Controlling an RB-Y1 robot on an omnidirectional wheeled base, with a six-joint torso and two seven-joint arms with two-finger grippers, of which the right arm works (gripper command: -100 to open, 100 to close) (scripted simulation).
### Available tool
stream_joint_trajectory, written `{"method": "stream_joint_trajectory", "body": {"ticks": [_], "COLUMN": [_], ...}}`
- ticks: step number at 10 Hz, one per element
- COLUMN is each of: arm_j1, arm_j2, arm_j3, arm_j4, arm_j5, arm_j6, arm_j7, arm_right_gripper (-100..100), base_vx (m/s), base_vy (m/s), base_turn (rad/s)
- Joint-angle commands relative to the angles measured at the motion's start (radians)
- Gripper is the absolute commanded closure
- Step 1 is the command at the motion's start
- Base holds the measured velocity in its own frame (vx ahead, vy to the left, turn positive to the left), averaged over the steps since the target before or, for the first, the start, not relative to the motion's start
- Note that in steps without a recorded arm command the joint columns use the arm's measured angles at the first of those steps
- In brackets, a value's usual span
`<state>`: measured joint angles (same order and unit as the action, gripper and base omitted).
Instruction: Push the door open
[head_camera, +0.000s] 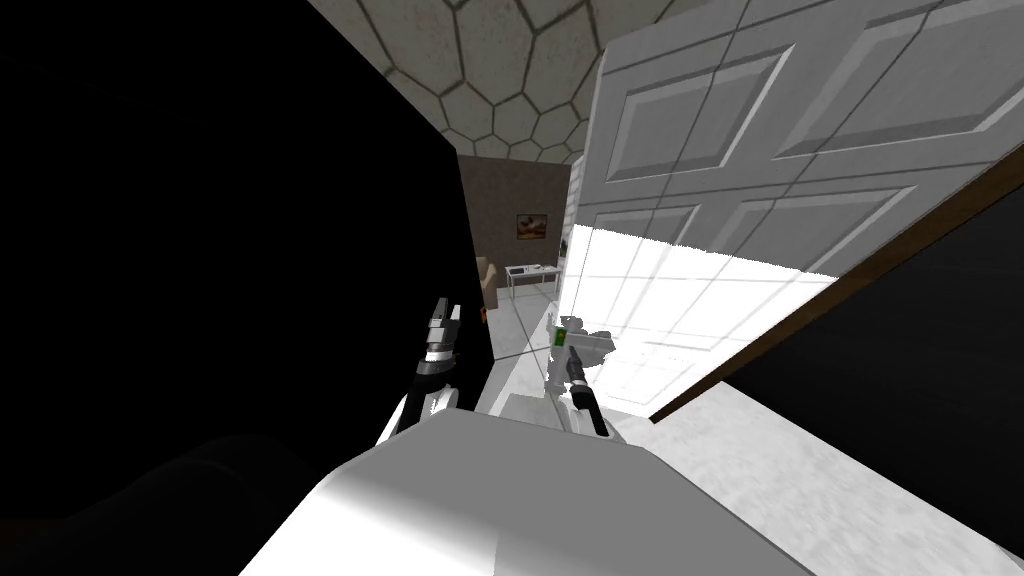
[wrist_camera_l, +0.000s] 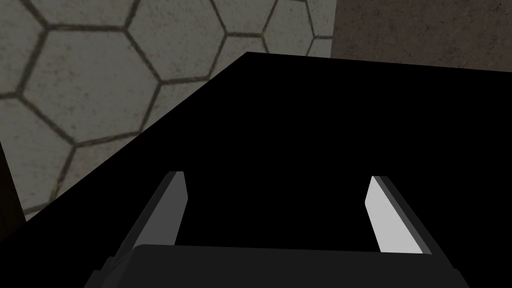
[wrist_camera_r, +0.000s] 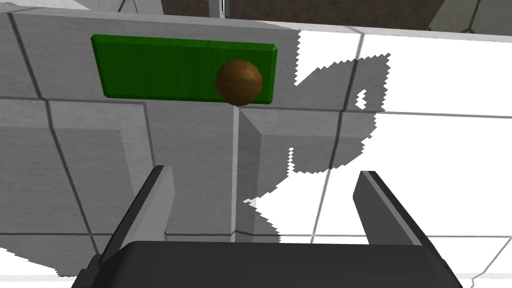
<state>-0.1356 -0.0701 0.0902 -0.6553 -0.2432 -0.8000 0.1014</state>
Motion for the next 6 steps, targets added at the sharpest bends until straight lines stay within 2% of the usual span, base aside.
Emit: {"method": "stream_joint_trajectory", "body": {"ticks": [1,6], "arm_j1": [0.001,0.006], "arm_j2": [-0.001,0.011], "arm_j3": [-0.001,-0.004], "arm_j4": [0.002,0.008], "arm_j5": [-0.001,-0.006], "arm_j6": [-0.006,-0.027], "arm_j7": [0.003,0.013], "arm_right_gripper": [-100,-100], "base_vx": [0.196,0.206], "base_vy": [-0.02,-0.012], "base_turn": [0.015,0.022]}}
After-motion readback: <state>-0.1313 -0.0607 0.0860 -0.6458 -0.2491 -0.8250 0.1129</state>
